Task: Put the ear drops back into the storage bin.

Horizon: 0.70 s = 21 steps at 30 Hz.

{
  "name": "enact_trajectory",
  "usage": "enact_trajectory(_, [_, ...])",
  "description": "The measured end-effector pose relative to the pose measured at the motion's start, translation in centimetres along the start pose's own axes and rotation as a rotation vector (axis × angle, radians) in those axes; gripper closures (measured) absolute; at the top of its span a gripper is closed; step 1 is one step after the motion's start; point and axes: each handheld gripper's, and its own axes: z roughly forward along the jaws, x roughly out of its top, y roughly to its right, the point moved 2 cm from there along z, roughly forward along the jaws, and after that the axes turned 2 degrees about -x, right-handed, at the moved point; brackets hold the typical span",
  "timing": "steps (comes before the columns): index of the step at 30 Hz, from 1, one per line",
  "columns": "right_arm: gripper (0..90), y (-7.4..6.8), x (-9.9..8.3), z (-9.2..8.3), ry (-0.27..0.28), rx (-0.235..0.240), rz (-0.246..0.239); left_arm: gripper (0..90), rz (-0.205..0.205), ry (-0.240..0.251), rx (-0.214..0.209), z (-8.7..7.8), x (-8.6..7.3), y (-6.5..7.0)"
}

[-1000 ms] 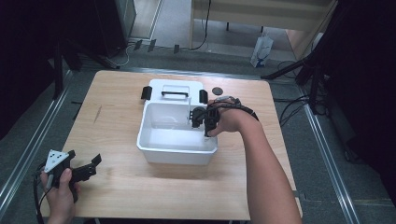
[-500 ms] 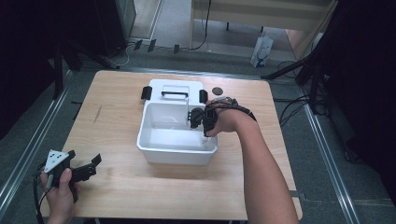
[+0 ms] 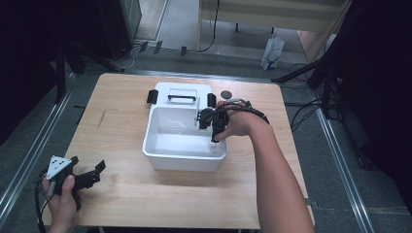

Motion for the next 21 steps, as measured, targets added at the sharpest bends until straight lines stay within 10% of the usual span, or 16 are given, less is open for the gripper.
enact_trajectory(9, [32.2,0.5,-0.2,-2.0,0.032,-0.042,0.066,0.3,0.003,0.0,0.001,0.0,0.0,0.0])
enact_trajectory(15, [0.0,0.5,-0.3,-3.6,0.054,-0.07,0.133,0.3,0.005,-0.002,0.004,0.0,0.0,0.0])
enact_trajectory(21, [0.0,0.4,-0.7,-4.9,0.076,-0.067,0.149,0.3,0.006,-0.001,0.003,0.0,0.0,0.0])
